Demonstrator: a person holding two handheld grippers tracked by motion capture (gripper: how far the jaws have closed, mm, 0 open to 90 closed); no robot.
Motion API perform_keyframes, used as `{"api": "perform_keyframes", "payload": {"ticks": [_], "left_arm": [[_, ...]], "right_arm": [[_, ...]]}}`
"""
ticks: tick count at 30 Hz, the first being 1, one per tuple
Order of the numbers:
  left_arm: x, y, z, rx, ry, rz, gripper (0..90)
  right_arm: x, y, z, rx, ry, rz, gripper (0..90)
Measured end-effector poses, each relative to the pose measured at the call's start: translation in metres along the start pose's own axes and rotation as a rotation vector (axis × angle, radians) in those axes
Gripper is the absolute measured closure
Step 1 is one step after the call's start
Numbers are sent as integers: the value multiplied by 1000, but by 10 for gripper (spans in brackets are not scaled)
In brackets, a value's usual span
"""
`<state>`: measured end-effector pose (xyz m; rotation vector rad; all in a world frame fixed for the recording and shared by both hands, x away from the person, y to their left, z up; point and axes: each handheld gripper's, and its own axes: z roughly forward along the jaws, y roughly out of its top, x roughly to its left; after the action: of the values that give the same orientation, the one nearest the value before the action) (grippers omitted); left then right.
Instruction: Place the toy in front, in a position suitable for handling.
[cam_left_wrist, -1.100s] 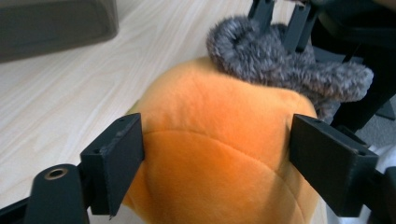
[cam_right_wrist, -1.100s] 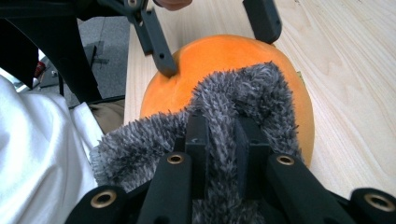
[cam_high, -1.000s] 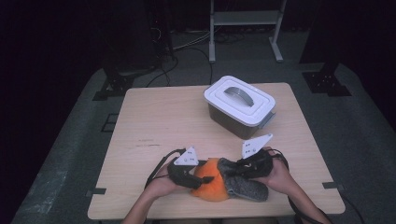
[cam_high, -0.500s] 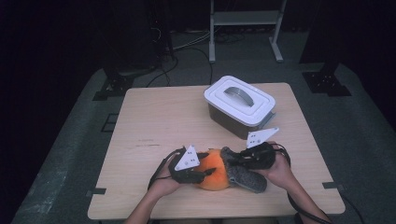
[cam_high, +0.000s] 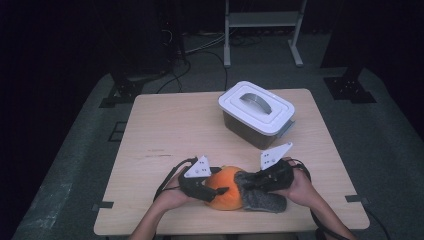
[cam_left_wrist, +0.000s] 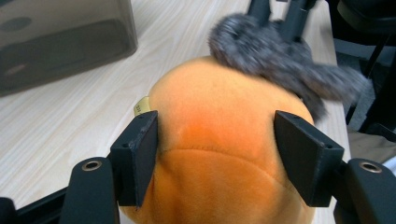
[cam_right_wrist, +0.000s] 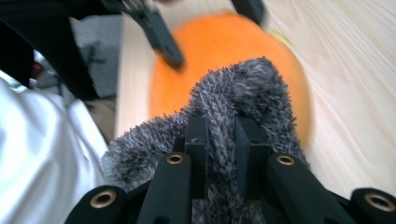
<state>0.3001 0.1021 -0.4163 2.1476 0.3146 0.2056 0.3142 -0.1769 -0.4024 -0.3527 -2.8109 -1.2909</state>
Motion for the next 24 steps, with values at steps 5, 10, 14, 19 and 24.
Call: {"api": "perform_keyframes", "payload": {"ticks": [5,10,14,19,24], "left_arm": [[-1,2,-2,11,-13,11,319],[3,2,-6,11,-15,-20,246],[5,4,-6,3,-18,-27,145],[6,0,1,22,-45,-62,112],[0,2,6,4,31,-20,370]], "right_arm": [[-4,-4,-7,-54,-44,48,765],[-2,0,7,-71,-34,43,756],[3,-1,11,-55,-14,24,760],[6,-3,12,-46,25,5,762],[-2,-1,4,-51,-20,34,767]]}}
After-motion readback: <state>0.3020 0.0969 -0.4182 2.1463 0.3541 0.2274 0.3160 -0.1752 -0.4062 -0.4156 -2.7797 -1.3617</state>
